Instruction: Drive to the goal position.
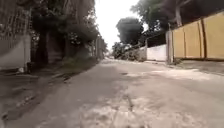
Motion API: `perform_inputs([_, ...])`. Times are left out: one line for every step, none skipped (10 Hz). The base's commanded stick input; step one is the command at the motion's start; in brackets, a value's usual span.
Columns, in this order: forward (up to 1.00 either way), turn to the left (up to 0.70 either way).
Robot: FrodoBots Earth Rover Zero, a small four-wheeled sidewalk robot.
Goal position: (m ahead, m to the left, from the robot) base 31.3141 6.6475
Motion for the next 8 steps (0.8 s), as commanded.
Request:
perform_inputs([0.7, 0.07])
perform_inputs([0.7, 0.0])
perform_inputs([0.7, 0.0])
perform_inputs([0.7, 0.0])
perform_inputs([0.7, 0.0])
perform_inputs([0.7, 0.0])
perform_inputs([0.7, 0.0])
perform_inputs([0.7, 0.0])
